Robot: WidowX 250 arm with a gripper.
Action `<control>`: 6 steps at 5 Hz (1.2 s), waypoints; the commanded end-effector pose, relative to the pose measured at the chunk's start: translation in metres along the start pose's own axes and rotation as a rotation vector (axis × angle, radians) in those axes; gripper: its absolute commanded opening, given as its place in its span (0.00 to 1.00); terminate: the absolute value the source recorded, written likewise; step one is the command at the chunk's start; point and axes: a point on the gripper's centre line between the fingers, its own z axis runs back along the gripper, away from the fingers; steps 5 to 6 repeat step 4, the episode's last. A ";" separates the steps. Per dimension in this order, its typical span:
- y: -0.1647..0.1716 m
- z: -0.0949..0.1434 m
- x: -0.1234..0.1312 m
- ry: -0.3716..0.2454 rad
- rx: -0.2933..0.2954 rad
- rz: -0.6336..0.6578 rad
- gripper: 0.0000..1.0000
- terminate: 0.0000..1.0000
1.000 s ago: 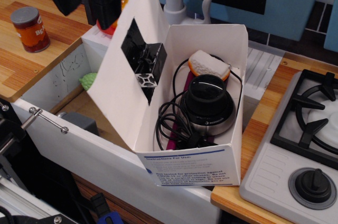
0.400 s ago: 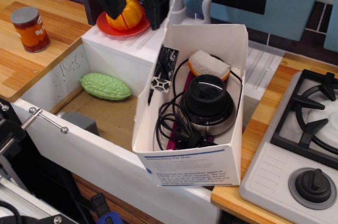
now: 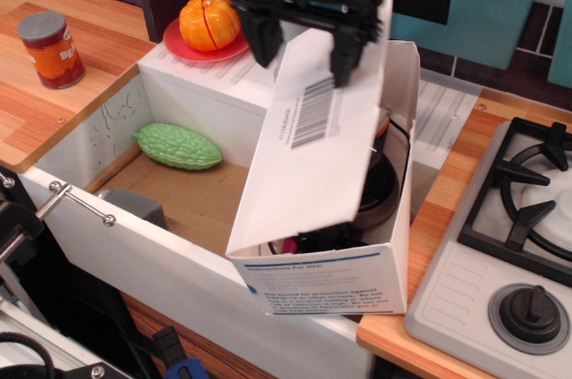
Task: Close white1fbox flap
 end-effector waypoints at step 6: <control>-0.011 -0.041 0.008 -0.015 -0.031 0.030 1.00 1.00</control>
